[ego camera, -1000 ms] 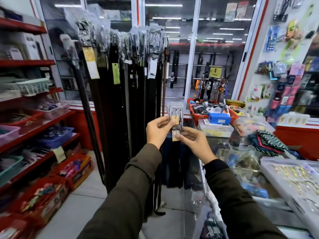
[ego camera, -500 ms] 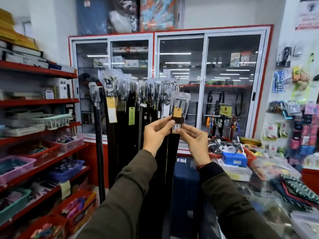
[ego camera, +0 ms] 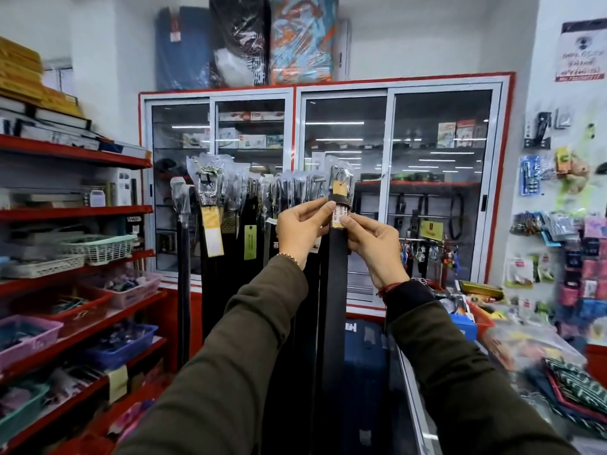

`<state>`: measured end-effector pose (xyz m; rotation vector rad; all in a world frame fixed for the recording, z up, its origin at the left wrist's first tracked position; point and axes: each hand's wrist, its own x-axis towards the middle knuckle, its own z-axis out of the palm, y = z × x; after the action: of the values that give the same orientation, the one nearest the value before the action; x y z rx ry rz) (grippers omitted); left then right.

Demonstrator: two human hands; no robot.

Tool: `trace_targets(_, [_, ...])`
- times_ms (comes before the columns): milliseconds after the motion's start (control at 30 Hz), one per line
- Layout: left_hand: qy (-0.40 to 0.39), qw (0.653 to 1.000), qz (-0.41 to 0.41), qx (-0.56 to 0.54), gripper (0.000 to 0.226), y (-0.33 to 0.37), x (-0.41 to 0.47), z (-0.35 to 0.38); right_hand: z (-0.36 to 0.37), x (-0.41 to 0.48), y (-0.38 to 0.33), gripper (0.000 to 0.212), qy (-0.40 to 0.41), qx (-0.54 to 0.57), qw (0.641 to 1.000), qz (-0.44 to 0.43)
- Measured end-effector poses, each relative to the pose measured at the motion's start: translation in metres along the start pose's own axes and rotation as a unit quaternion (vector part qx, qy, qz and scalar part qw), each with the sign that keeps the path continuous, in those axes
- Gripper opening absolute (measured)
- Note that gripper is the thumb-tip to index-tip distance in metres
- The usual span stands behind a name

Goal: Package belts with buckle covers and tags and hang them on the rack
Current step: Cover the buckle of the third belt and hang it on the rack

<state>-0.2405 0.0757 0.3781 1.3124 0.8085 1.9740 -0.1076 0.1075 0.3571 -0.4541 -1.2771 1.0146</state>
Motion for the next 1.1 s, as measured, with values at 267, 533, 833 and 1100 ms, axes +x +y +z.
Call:
trace_targets(267, [0.020,1.000,-0.017,0.000,0.036,-0.020,-0.001,-0.006,-0.003,0.001,0.008,0.037,-0.013,-0.032,0.999,0.027])
trace_targets(533, [0.031,0.928,0.190,0.319,0.043,-0.036,-0.006,-0.015,-0.006,-0.011,0.035,0.056,0.007,-0.371,0.901,-0.225])
trace_targets(833, [-0.075,0.727,0.319,0.603,0.062,-0.051,0.024,-0.035,-0.005,0.015,0.058,0.058,-0.098,-0.463,0.837,-0.274])
trace_targets(1100, [-0.066,0.687,0.290,0.663,0.063,-0.056,0.044,-0.052,-0.005,0.030,0.067,0.063,-0.127,-0.504,0.810,-0.271])
